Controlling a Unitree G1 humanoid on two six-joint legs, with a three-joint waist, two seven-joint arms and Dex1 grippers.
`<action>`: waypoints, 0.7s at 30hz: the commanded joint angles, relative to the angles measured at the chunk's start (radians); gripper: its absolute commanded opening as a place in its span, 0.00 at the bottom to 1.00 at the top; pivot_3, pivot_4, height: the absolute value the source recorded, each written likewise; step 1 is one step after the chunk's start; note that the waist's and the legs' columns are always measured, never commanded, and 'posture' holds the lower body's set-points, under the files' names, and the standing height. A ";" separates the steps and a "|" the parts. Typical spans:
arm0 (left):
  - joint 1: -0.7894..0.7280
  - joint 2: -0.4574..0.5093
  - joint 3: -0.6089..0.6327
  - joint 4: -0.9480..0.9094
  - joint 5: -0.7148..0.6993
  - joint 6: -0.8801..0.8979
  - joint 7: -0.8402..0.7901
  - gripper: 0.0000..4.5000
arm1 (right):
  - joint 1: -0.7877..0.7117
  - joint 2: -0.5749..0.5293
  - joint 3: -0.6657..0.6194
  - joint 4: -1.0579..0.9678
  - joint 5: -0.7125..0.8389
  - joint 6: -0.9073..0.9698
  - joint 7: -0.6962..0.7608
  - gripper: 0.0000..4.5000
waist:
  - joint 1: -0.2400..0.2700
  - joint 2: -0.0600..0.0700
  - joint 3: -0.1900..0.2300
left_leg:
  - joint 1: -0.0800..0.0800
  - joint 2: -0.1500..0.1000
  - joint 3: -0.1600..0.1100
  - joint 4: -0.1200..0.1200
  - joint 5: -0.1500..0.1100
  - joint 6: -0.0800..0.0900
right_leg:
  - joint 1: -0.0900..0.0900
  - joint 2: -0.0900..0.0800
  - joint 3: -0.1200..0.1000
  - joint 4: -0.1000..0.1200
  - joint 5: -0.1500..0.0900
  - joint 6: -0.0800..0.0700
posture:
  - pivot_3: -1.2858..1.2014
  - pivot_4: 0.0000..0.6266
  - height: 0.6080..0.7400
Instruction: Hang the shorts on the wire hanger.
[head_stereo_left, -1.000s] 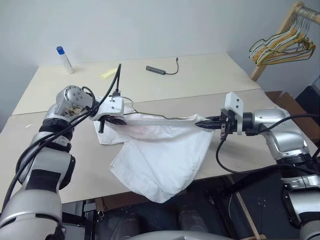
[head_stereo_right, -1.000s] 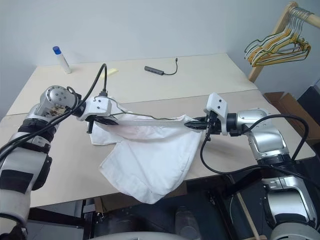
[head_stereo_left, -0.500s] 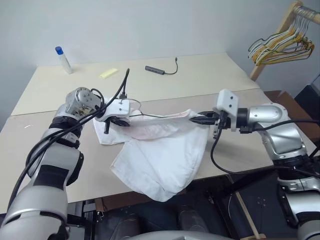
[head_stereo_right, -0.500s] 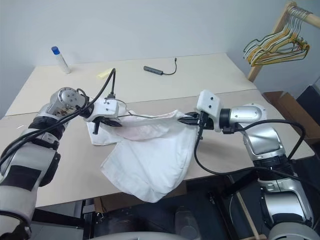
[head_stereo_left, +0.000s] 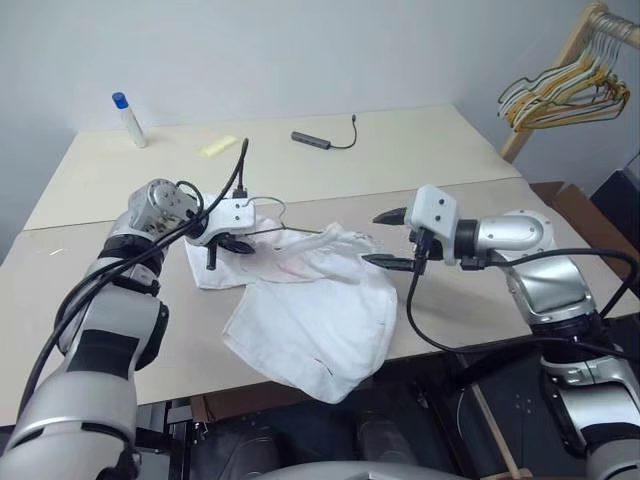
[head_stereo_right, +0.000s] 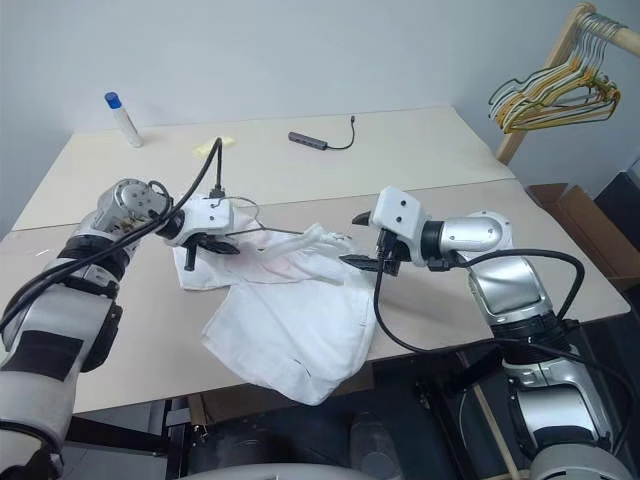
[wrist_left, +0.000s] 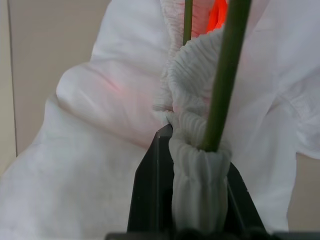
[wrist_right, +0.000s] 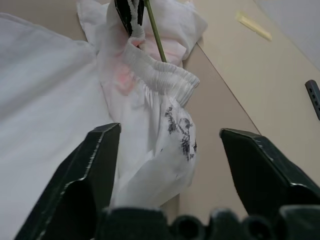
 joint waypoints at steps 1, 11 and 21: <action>-0.048 0.009 0.039 -0.029 -0.015 -0.003 0.012 0.00 | -0.126 -0.001 0.021 -0.020 -0.019 0.144 -0.009 0.84 | -0.004 0.000 0.000 | 0.000 0.000 0.000 0.000 0.000 0.000 | 0.000 0.000 0.000 0.000 0.000 0.000 | 0.46 0.00 1.00; -0.049 -0.019 0.085 -0.117 -0.063 -0.004 -0.037 0.00 | -0.421 0.112 0.299 0.323 -0.211 0.202 0.063 0.84 | -0.026 0.000 0.000 | -0.002 0.000 -0.001 0.000 0.000 0.000 | -0.001 0.000 -0.001 0.002 0.000 0.000 | 0.46 0.00 1.00; -0.034 -0.007 0.093 -0.145 -0.061 -0.014 -0.030 0.00 | -0.464 0.175 0.281 0.422 -0.244 0.156 0.075 0.17 | -0.038 0.000 0.000 | -0.002 0.000 -0.008 0.000 0.000 0.000 | -0.001 0.000 -0.001 0.002 0.000 0.000 | 0.47 0.00 1.00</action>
